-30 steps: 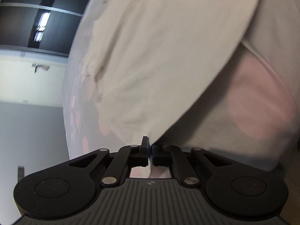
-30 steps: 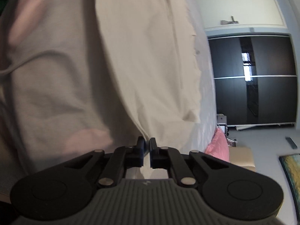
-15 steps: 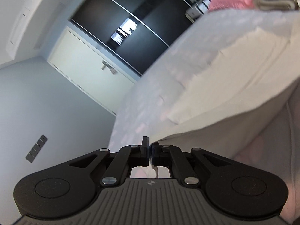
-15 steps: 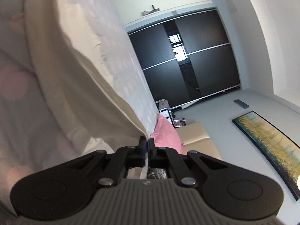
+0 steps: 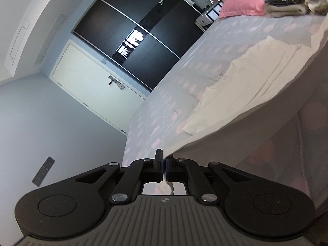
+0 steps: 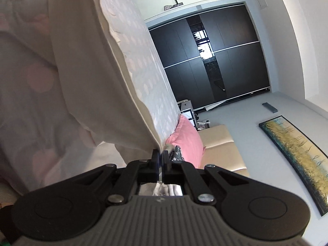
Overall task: Fold clothes
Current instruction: 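Lift the collar end with both grippers and fold it over toward the hem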
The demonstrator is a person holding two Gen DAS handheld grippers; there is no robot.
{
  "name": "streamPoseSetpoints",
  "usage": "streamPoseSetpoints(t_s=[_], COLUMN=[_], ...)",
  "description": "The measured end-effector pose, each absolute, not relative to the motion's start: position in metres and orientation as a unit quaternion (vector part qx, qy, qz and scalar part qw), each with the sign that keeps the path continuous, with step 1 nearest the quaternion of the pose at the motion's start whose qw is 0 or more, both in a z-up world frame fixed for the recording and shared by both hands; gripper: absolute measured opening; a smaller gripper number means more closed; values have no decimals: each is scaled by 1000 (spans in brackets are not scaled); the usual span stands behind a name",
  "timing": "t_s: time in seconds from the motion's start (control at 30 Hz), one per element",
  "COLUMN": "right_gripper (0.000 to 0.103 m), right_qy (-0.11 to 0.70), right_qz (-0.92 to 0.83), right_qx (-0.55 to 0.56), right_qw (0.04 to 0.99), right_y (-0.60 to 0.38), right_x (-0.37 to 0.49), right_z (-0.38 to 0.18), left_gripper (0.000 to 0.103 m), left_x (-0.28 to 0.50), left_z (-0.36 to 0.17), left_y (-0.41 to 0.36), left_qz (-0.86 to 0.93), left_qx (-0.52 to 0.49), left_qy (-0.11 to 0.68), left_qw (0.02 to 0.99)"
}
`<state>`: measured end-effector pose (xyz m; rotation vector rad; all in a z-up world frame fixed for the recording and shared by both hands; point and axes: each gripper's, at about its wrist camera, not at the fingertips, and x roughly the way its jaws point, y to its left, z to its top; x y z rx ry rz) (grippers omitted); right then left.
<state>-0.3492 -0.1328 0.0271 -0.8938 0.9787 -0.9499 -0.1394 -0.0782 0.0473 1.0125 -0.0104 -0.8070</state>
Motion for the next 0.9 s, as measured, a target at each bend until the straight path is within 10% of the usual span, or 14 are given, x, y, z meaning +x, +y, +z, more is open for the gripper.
streamPoseSetpoints(t_s=[0.9], right_gripper=[2], right_qy=[466], right_qz=[-411], right_qx=[-386], right_qw=[682], right_y=[-347], right_x=[-210], right_z=[26], left_gripper=[1], left_x=[19], left_z=[28], left_y=[-293], left_qz=[-433], left_qx=[511], left_qy=[78], left_qw=[738])
